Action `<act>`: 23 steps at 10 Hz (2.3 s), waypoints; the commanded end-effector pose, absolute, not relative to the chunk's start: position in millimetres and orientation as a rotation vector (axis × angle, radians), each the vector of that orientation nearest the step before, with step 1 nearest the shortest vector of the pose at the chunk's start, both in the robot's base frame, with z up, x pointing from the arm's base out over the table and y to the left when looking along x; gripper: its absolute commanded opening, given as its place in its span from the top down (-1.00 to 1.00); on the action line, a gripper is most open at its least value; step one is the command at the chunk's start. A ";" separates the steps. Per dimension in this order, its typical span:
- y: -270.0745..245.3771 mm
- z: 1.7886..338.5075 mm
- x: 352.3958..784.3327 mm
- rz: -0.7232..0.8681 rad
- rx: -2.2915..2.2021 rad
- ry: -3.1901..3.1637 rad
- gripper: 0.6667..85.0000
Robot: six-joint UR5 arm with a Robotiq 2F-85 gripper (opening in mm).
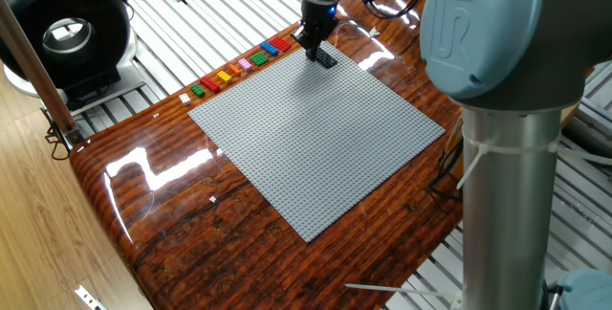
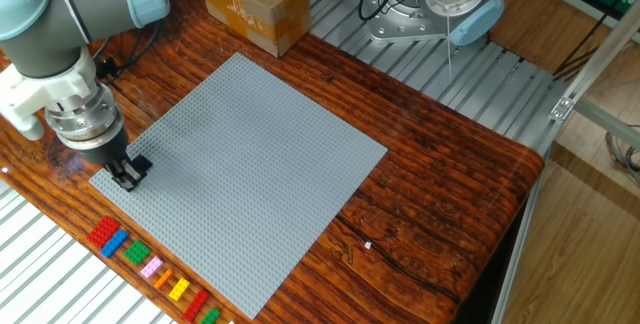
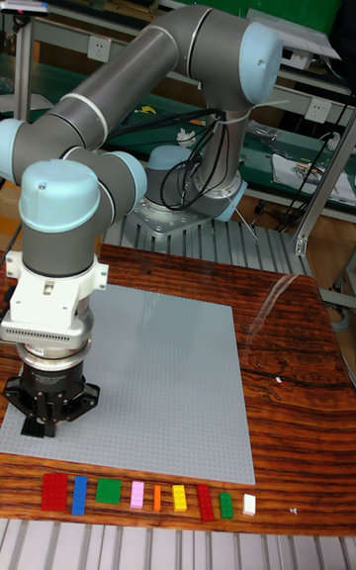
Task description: Build with small Lego blocks
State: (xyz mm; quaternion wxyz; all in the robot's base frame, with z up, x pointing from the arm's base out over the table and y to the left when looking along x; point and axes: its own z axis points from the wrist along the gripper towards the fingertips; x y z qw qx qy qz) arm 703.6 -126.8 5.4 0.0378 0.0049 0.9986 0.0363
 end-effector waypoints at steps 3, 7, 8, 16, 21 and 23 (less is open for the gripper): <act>-126.8 12.5 701.7 0.093 0.067 3.076 0.99; -150.4 13.4 693.0 -0.011 -0.007 3.093 0.99; -157.0 13.4 692.0 -0.040 -0.031 3.093 0.99; -173.4 7.6 696.7 -0.069 -0.120 3.058 0.99; -176.0 5.8 700.0 -0.073 -0.141 3.046 0.99; -174.4 4.8 702.1 -0.064 -0.138 3.038 0.99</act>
